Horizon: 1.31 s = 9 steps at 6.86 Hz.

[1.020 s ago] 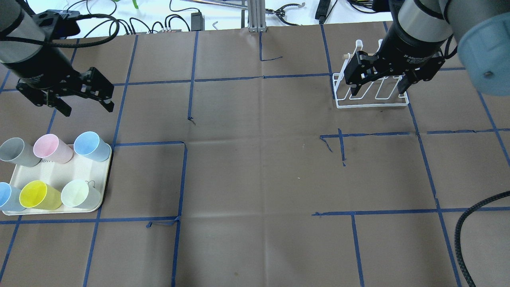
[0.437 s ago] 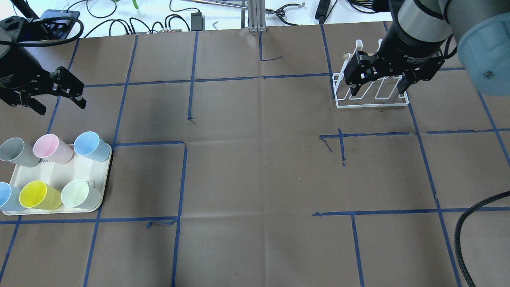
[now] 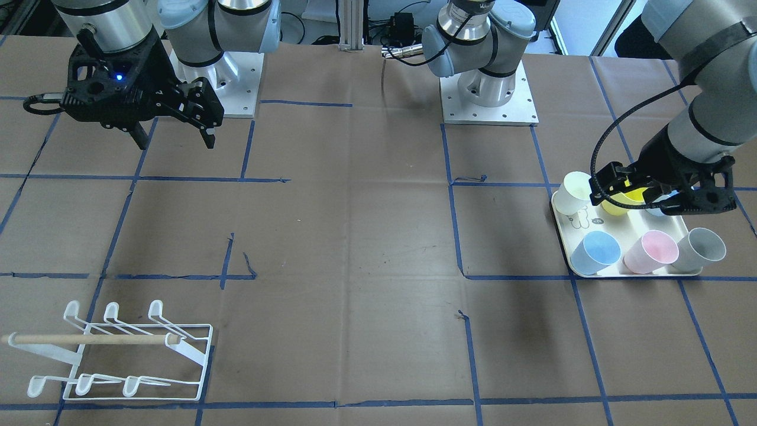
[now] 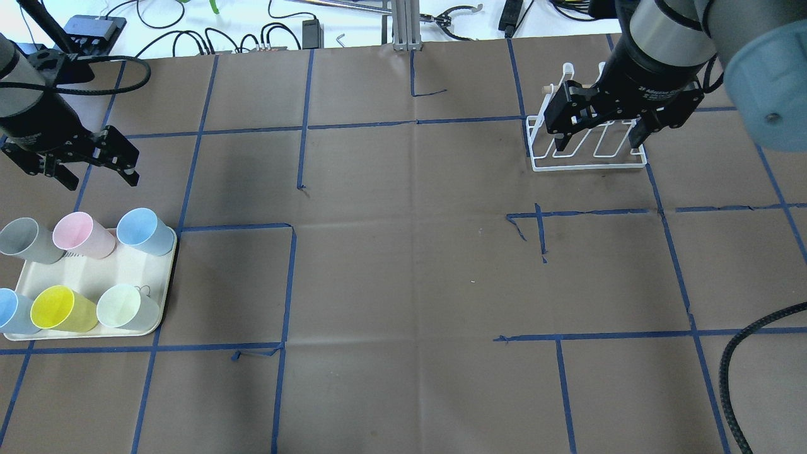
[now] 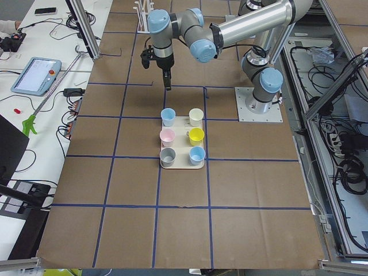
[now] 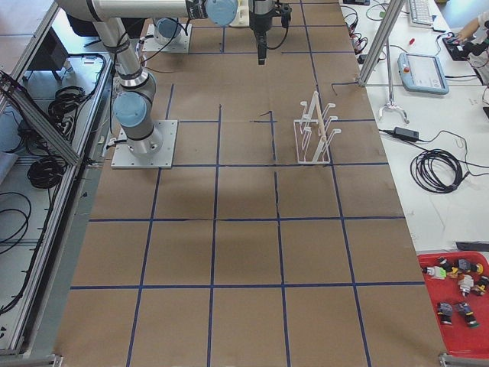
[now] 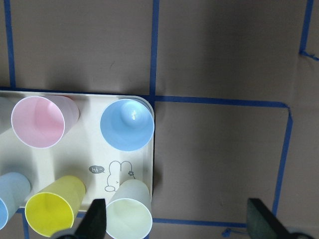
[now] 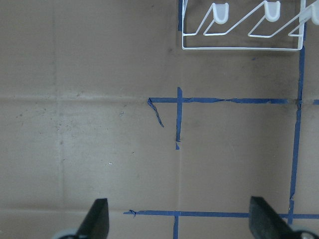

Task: Transfer IKEA cup to right arm and place on rack

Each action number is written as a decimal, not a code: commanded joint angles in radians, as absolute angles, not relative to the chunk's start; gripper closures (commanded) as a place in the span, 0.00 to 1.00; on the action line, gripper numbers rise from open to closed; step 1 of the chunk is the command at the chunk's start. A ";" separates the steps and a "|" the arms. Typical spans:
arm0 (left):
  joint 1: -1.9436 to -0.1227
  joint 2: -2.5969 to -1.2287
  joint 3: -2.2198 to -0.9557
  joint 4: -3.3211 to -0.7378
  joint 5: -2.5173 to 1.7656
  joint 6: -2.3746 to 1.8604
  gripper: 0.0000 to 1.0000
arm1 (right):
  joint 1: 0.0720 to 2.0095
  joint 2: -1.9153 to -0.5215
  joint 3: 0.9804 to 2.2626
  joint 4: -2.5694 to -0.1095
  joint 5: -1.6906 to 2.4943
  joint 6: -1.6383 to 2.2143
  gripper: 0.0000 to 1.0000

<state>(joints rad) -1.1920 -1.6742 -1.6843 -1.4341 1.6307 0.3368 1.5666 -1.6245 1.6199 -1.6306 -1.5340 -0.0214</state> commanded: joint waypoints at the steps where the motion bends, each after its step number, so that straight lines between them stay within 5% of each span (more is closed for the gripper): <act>1: -1.190 -1.701 -1.808 -1.259 1.632 0.369 0.00 | 1.566 -1.618 1.620 -1.631 -1.534 -0.021 0.00; 5: -1.137 -1.795 -2.005 -0.952 1.629 0.405 0.00 | 1.566 -1.566 1.632 -1.777 -1.448 -0.011 0.00; 9: -1.143 -1.804 -1.996 -0.939 1.623 0.408 0.00 | 1.566 -1.571 1.768 -2.037 -1.304 0.065 0.00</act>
